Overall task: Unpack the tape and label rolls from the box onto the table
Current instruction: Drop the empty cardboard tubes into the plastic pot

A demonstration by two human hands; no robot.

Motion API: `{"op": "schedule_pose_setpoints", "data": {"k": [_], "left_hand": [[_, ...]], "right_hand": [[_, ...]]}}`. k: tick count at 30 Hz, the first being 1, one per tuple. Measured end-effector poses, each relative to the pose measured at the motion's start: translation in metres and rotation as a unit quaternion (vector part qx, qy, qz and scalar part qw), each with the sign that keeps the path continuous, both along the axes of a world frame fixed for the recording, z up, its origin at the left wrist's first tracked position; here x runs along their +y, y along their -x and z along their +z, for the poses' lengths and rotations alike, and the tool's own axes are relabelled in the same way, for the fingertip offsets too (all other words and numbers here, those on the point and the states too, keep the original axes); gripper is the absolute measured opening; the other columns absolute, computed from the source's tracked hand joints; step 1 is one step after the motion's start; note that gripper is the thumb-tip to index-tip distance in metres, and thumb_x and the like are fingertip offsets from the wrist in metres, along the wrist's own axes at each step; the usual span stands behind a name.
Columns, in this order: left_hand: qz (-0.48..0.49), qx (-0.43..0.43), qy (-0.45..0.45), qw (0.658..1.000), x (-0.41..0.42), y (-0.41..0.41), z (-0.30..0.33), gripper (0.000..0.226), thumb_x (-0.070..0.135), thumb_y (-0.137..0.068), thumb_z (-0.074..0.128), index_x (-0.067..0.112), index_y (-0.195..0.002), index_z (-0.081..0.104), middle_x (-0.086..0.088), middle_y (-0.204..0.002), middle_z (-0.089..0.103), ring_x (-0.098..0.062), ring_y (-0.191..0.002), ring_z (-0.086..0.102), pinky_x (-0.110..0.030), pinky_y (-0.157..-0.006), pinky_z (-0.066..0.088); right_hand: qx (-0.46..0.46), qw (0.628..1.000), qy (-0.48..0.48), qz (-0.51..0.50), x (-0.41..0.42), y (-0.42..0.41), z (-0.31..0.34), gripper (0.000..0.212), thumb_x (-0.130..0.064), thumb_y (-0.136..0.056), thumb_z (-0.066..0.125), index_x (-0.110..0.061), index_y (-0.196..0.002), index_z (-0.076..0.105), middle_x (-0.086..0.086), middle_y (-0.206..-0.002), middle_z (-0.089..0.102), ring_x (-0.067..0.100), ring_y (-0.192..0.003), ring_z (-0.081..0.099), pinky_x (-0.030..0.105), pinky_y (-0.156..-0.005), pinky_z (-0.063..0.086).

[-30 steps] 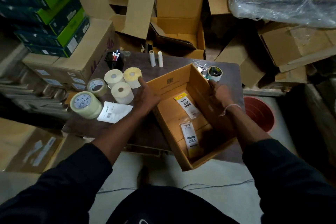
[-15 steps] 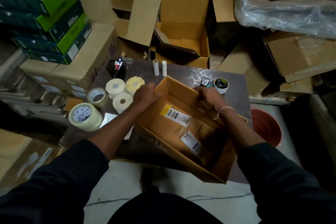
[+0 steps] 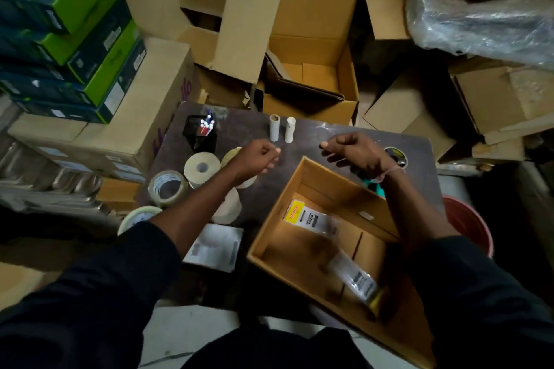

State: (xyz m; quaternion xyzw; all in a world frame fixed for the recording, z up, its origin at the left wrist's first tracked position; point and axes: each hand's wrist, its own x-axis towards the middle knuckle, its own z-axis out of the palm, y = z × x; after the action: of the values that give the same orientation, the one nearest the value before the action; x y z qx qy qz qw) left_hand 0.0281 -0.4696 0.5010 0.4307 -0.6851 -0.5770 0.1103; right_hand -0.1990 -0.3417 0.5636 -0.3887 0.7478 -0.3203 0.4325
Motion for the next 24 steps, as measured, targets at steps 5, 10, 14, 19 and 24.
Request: {"op": "schedule_pose_setpoints", "data": {"k": [5, 10, 14, 19, 24], "left_hand": [[0.021, -0.008, 0.058, 0.998, -0.049, 0.02, -0.021, 0.009, 0.017, -0.096, 0.059, 0.013, -0.092, 0.066, -0.017, -0.089, 0.07, -0.024, -0.081, 0.063, -0.042, -0.076, 0.053], [0.045, -0.069, 0.151, 0.985, -0.092, 0.053, -0.049, 0.027, 0.013, -0.089, 0.066, 0.012, -0.116, 0.059, -0.013, -0.119, 0.063, -0.029, -0.107, 0.064, -0.049, -0.093, 0.055], [0.016, -0.138, 0.221, 0.965, -0.112, 0.08, -0.061, 0.05, 0.011, -0.088, 0.07, 0.009, -0.135, 0.051, -0.015, -0.139, 0.053, -0.033, -0.125, 0.054, -0.042, -0.099, 0.049], [0.03, -0.152, 0.223, 0.962, -0.119, 0.096, -0.078, 0.043, 0.011, -0.09, 0.073, 0.008, -0.13, 0.057, -0.017, -0.13, 0.062, -0.034, -0.12, 0.059, -0.043, -0.095, 0.051], [0.048, -0.132, 0.216, 0.966, -0.113, 0.093, -0.078, 0.035, 0.013, -0.085, 0.078, 0.01, -0.115, 0.062, -0.014, -0.112, 0.069, -0.031, -0.105, 0.065, -0.04, -0.08, 0.052]], "right_hand": [[0.046, 0.998, 0.006, -0.05, -0.068, -0.005, -0.032, 0.02, -0.019, -0.092, 0.066, -0.002, -0.102, 0.073, 0.02, -0.103, 0.073, 0.029, -0.088, 0.068, 0.04, -0.079, 0.057], [0.189, 0.982, -0.029, -0.007, -0.132, 0.003, -0.073, 0.037, -0.018, -0.087, 0.072, -0.011, -0.123, 0.065, 0.009, -0.114, 0.069, 0.022, -0.1, 0.065, 0.033, -0.09, 0.054], [0.287, 0.956, -0.036, 0.053, -0.166, 0.011, -0.106, 0.059, -0.024, -0.08, 0.08, -0.018, -0.134, 0.057, 0.013, -0.129, 0.061, 0.028, -0.116, 0.061, 0.038, -0.1, 0.051], [0.311, 0.949, -0.017, 0.041, -0.183, 0.013, -0.126, 0.045, -0.021, -0.077, 0.081, -0.021, -0.12, 0.068, 0.007, -0.118, 0.064, 0.025, -0.102, 0.065, 0.039, -0.09, 0.055], [0.247, 0.969, -0.014, -0.005, -0.178, 0.006, -0.127, 0.019, -0.014, -0.079, 0.076, -0.019, -0.097, 0.07, 0.005, -0.099, 0.072, 0.022, -0.091, 0.068, 0.043, -0.083, 0.059]]}}
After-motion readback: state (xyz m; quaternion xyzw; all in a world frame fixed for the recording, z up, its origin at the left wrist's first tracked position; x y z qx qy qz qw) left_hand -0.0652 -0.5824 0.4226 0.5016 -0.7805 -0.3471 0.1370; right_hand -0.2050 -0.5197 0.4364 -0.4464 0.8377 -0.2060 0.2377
